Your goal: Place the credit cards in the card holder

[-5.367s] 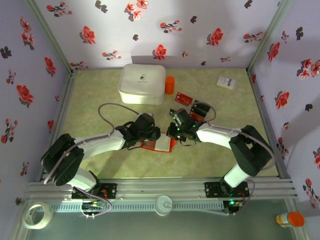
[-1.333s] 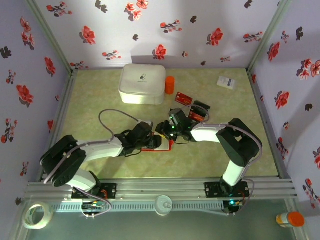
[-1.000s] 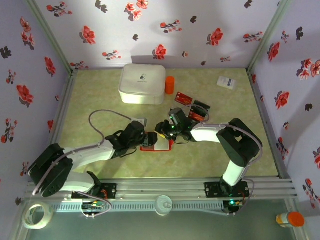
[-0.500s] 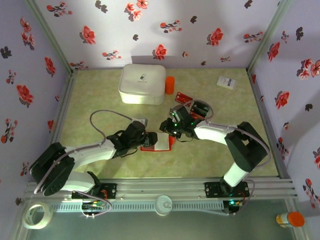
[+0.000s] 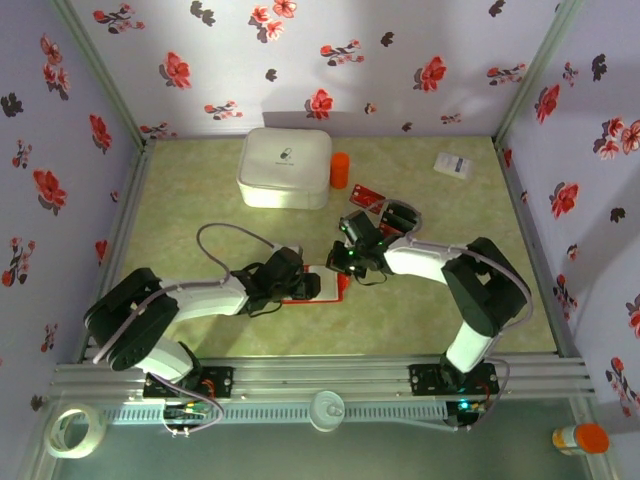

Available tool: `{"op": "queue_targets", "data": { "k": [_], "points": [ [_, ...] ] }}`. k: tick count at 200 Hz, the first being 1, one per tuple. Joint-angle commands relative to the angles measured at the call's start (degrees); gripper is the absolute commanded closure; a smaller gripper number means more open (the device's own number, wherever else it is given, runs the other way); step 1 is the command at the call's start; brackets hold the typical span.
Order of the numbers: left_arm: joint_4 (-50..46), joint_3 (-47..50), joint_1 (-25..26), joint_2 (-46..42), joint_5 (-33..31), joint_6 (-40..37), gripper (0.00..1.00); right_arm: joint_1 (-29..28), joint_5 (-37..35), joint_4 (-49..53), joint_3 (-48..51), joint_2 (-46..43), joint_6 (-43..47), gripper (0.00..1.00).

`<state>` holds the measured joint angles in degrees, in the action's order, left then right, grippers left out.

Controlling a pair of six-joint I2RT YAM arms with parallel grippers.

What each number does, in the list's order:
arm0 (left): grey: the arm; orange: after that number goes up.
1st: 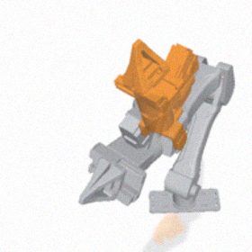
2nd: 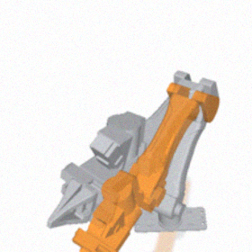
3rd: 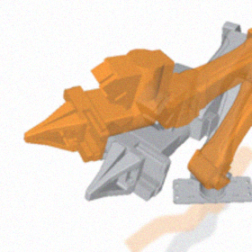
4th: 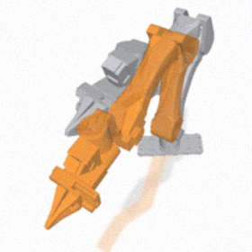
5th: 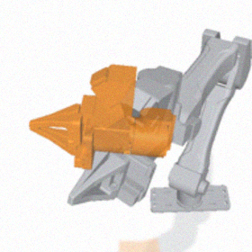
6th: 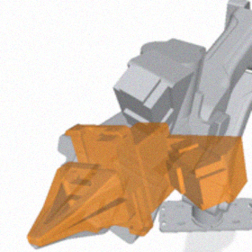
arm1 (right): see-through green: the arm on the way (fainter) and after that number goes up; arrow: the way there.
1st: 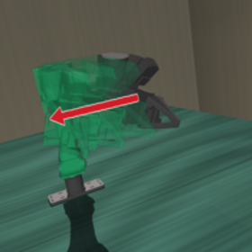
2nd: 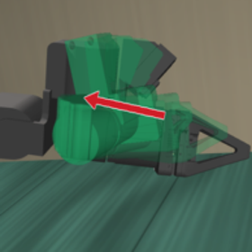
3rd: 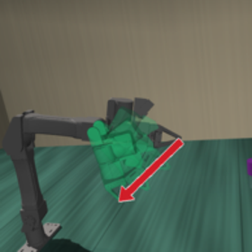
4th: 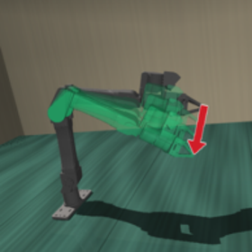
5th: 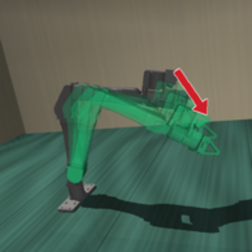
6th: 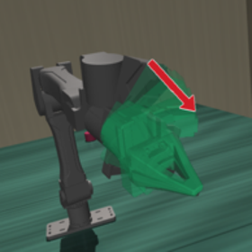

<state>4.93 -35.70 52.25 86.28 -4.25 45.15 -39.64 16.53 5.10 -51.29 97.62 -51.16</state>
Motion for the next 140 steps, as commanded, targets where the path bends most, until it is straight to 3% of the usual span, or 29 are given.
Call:
{"op": "queue_targets", "data": {
  "k": [1,101,140],
  "points": [
    [0.2,-0.9,0.4,1.5,0.0,0.8,0.29,0.1,0.7,1.8,-1.8,2.0,1.8,0.98],
    [0.1,-0.9,0.4,3.2,0.0,-0.3,0.26,-2.3,2.3,-1.1,-2.7,5.8,-0.2,1.00],
    [0.0,-0.4,0.4,4.2,0.1,-0.9,0.38,-2.2,2.3,-2.2,-2.4,6.0,-1.3,1.00]
  ]
}}
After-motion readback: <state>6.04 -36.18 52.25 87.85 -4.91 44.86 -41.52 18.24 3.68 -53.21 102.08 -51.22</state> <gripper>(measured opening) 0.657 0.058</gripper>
